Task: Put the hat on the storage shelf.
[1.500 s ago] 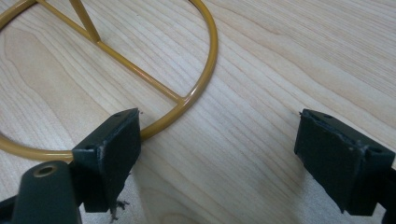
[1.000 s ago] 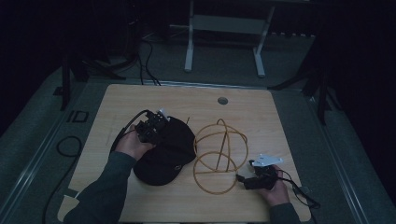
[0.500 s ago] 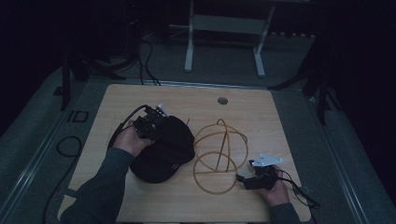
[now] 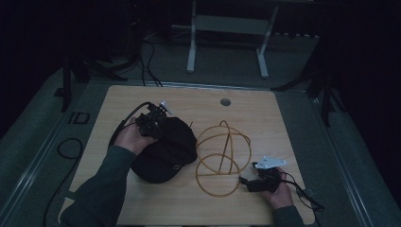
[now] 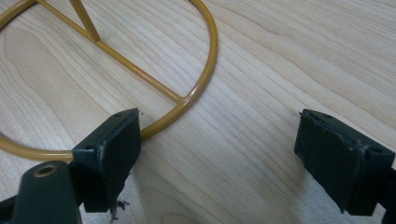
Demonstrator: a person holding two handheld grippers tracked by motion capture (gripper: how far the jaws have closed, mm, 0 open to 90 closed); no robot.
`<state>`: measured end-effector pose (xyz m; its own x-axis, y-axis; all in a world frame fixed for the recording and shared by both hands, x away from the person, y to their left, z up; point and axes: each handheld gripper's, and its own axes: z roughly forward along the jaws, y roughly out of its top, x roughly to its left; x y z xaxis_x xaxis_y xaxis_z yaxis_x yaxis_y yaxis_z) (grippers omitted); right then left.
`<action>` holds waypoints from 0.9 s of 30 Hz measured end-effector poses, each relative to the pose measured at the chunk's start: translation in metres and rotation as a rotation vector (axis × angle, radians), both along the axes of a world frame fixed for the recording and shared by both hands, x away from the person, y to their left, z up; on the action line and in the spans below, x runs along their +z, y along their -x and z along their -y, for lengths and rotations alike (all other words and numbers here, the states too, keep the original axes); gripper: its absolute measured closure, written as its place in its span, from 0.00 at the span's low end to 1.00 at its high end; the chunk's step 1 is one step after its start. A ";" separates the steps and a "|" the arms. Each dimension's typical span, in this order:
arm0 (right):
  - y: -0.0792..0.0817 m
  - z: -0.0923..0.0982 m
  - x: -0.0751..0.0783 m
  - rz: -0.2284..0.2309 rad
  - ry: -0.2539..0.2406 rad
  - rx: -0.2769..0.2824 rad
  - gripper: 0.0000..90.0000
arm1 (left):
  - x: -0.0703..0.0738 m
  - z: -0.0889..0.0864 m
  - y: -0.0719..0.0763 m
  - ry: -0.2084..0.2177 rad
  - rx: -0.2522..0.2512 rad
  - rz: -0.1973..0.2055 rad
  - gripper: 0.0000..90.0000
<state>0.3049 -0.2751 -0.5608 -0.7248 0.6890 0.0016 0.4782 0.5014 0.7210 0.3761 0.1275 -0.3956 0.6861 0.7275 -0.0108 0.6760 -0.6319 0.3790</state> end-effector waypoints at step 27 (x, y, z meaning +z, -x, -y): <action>0.000 0.000 0.000 -0.001 0.000 0.000 0.16 | 0.021 -0.003 -0.001 0.042 -0.069 0.037 0.94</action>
<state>0.3048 -0.2751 -0.5608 -0.7247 0.6891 0.0024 0.4788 0.5010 0.7209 0.3772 0.1305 -0.3744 0.7353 0.6776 -0.0140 0.6163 -0.6599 0.4297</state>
